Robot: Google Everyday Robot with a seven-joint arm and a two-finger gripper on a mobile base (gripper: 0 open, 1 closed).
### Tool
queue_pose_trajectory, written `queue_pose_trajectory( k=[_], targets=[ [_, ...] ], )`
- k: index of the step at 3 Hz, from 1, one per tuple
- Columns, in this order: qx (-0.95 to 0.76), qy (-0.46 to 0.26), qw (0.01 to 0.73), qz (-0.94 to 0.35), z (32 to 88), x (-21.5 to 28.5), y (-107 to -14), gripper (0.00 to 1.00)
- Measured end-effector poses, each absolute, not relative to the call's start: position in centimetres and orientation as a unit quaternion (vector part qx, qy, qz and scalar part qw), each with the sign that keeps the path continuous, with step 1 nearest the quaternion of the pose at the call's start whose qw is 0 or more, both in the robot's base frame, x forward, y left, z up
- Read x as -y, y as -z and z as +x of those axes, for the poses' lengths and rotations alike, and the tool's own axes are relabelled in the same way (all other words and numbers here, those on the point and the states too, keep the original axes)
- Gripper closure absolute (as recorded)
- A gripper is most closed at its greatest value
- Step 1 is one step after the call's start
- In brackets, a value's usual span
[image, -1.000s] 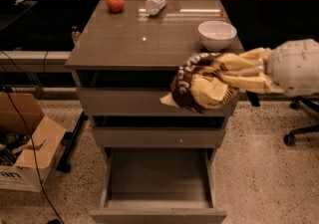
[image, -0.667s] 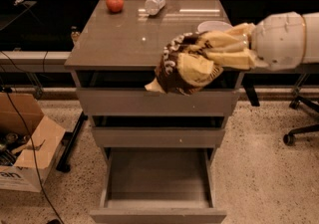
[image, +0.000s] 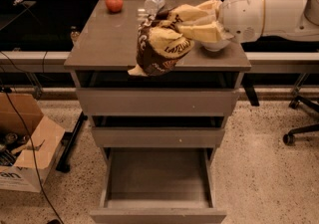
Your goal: Pick brown chip bag from bottom drawer and place on counter
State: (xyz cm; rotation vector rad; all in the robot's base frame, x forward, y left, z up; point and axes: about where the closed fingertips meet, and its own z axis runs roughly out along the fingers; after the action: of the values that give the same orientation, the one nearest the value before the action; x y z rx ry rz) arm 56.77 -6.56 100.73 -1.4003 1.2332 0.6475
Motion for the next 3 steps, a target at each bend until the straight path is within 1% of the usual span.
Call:
queue_pose_trajectory(
  k=[1, 2, 3],
  targets=[
    [-0.521, -0.274, 0.551, -0.592, 56.8, 6.6, -100.7, 1.00],
    [-0.511, -0.259, 0.569, -0.590, 58.1, 5.5, -100.7, 1.00],
    [-0.500, -0.263, 0.594, -0.573, 61.2, 4.3, -100.3, 1.00]
  ],
)
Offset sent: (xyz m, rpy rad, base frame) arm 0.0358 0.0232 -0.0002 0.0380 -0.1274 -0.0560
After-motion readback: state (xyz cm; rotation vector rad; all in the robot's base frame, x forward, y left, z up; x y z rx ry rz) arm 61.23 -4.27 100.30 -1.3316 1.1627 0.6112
